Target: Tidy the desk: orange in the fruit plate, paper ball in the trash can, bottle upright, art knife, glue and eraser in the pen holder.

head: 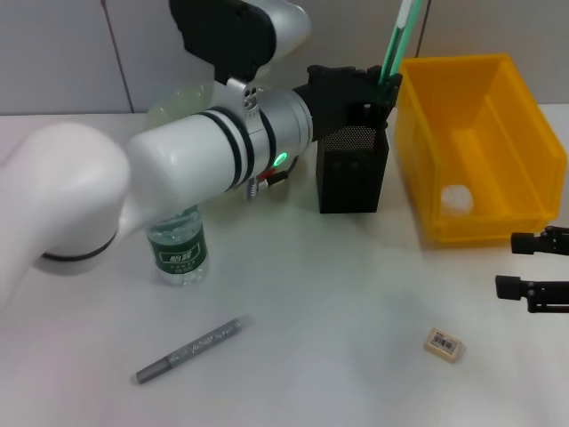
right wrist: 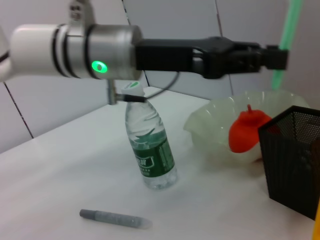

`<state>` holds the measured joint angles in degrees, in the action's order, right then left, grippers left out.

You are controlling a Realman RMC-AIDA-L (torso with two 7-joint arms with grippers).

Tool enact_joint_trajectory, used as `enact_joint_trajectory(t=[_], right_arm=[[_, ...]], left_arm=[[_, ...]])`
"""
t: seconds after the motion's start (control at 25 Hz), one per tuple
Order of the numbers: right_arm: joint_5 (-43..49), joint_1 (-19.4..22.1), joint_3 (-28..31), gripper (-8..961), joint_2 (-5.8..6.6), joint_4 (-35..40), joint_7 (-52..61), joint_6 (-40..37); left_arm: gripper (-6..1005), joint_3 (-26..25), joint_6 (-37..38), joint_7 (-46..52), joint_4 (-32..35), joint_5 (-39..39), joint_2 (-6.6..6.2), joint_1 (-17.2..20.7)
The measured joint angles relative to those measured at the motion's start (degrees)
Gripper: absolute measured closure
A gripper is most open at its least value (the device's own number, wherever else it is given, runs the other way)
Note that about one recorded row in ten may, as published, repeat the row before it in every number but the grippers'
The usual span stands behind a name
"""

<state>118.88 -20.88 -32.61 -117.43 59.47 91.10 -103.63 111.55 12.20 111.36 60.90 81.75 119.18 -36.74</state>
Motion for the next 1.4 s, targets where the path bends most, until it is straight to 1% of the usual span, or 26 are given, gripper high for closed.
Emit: enact_joint_trajectory(t=[0.04,0.2,0.56,0.88,1.04,1.28,1.32,1.36,1.4], right_arm=[[0.0,-0.18,0.0,176,0.0,-0.33,-0.13,0.03],[-0.02,-0.7,-0.06,176,0.0,-1.14,-0.93,0.05],[-0.01,-2.32,-0.09,178,0.09,-2.51,-2.32,0.1],[0.04,-2.65,-0.19,179,0.05,-2.52,-2.41,0.16],[0.04,-2.67,-0.22,179,-0.16,-2.59,-2.42,0.2],[0.05,-2.76,-0.28,180,-0.25,-2.96,-2.48,0.21],[0.05,-2.76,-0.28,180,-0.26,-2.96,-2.48,0.17],[0.04,-2.86,-0.27,180,-0.26,-2.97,-2.49,0.09],[0.04,-2.86,-0.27,180,-0.26,-2.97,-2.49,0.09]], left_arm=[[735,0.37,-1.84,-0.13,-4.18,-1.87,0.0,-3.16],[729,0.83,-6.26,0.18,-7.59,-3.58,0.0,-5.58],[715,1.99,-7.21,-0.37,-9.39,-3.58,0.0,-6.53],[703,3.19,-7.22,0.16,-11.37,-3.71,0.0,-7.92],[697,3.24,-7.8,0.18,-11.88,-5.46,0.0,-8.11],[461,2.93,-8.07,-0.18,-11.96,-5.69,0.0,-8.0],[407,2.93,-8.07,-0.18,-11.96,-5.69,0.0,-8.0],[352,2.87,-6.76,-1.38,-9.68,-5.31,-0.05,-6.61],[298,2.87,-6.76,-1.38,-9.68,-5.31,-0.05,-6.61]])
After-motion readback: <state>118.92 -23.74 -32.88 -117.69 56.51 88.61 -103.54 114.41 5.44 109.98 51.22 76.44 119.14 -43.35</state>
